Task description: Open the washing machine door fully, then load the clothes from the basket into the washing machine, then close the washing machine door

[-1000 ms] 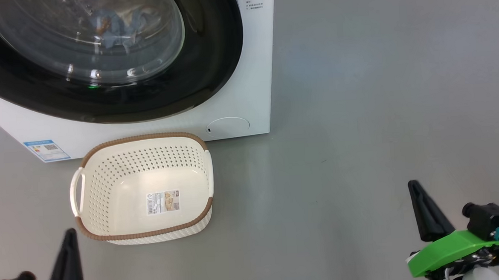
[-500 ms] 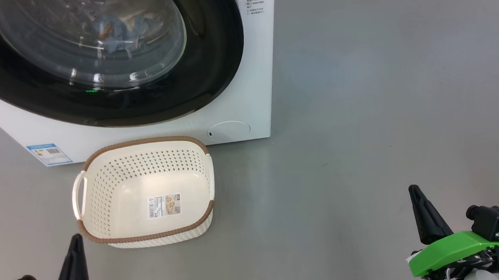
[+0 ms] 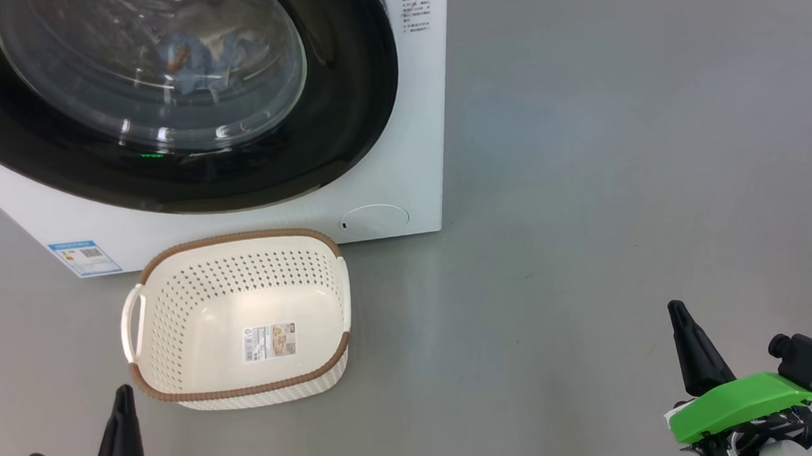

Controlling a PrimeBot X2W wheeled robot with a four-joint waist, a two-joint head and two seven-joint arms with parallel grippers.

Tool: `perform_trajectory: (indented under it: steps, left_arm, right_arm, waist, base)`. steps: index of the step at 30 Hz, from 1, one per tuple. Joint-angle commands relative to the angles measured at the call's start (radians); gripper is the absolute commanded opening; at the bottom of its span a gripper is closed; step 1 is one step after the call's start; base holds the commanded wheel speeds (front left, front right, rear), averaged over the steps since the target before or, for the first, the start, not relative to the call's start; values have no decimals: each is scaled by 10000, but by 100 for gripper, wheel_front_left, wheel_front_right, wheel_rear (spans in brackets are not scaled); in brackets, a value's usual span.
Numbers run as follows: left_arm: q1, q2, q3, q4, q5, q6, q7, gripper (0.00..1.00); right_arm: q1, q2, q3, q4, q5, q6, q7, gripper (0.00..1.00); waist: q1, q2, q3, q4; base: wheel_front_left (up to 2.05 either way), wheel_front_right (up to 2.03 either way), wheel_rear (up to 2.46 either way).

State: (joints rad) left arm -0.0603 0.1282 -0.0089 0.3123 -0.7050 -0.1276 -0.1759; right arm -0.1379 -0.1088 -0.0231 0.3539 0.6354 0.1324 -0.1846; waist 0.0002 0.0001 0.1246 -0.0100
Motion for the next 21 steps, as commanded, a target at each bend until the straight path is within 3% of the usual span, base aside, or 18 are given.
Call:
perform_trajectory:
  steps: [1, 21]
  left_arm:
    - [-141, 162, 181, -239, -334, -6, 84, 0]
    - [-206, -14, 373, -344, -2168, -12, 648, 0]
  right_arm:
    - [57, -45, -81, -308, 348, -4, 108, 0]
    - [110, 68, -229, -472, 2323, -7, 687, 0]
  waist:
    - [-1, -1, -27, 3]
    - [-1, -1, -274, 23]
  base:
    - [0, 0, 0]
    - [0, 0, 0]
